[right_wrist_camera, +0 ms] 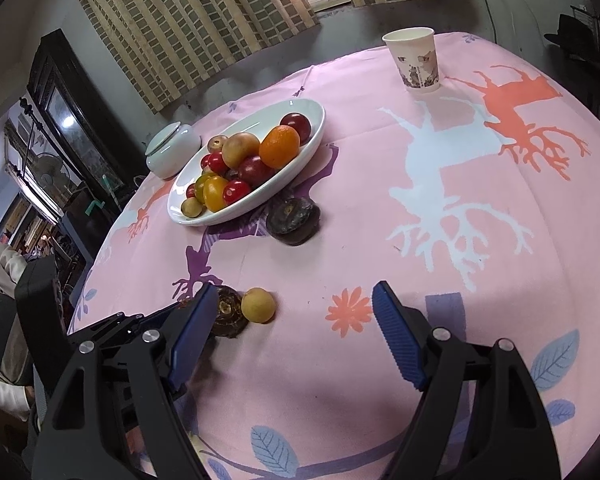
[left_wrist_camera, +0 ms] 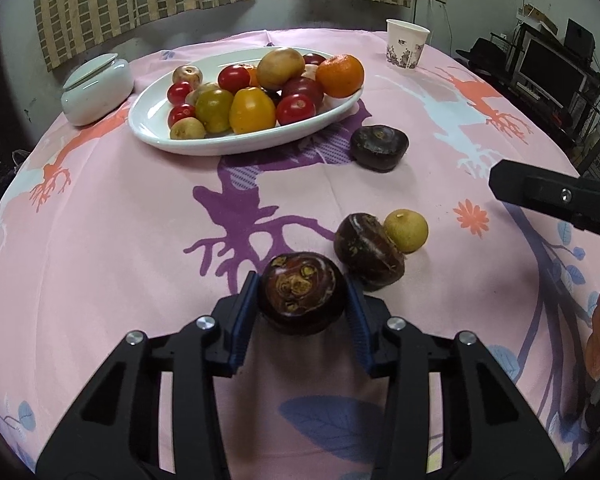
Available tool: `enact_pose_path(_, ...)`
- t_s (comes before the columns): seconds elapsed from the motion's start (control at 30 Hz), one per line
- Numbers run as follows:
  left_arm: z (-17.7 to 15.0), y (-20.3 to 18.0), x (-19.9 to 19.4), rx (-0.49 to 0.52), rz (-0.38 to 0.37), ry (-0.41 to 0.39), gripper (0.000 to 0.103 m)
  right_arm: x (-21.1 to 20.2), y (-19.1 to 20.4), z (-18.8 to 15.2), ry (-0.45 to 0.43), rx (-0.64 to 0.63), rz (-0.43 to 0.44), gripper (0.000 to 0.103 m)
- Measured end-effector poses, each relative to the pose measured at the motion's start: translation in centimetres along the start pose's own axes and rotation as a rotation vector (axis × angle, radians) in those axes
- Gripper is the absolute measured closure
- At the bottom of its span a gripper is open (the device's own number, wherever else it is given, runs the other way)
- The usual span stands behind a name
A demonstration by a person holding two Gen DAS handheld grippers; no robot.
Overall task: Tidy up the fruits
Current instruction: 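Move the left gripper to a dark brown round fruit and grasp it, then grasp the small yellow round fruit with the right gripper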
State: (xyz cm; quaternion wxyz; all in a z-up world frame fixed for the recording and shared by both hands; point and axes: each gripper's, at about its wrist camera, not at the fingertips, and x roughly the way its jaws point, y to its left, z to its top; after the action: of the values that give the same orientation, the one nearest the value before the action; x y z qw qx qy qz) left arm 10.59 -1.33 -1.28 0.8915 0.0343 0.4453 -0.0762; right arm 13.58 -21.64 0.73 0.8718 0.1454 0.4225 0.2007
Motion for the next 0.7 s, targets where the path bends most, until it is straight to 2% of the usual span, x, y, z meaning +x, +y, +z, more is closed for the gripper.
enact_pose_path(0.13, -0.9, 1.5, -1.4, -0.023, -0.001, -0.011, 0.06, 0.3, 0.2, -0.2, 0.008, -0.019, -0.008, 0.023)
enact_pose_path(0.27, -1.8, 3.2, -2.4, -0.054, 0.002, -0.023, 0.06, 0.7, 0.5, -0.5, 0.008, -0.045, -0.032, 0.016)
enact_pose_path(0.37, -2.2, 4.5, -2.6, -0.099, -0.013, -0.027, 0.06, 1.0, 1.1, -0.9, 0.004, -0.092, -0.063, 0.016)
enact_pose_path(0.5, -2.3, 5.6, -2.6, -0.119, -0.031, -0.04, 0.06, 1.9, 2.9, -1.7, 0.01, -0.224, -0.155, 0.016)
enact_pose_path(0.6, -2.3, 6.1, -2.6, -0.13, -0.062, -0.038, 0.06, 2.8, 5.2, -2.8, 0.038, -0.405, -0.256, 0.016)
enact_pose_path(0.7, -2.3, 6.3, -2.4, -0.142, -0.087, -0.026, 0.06, 4.1, 6.2, -3.7, 0.085, -0.492, -0.283, 0.019)
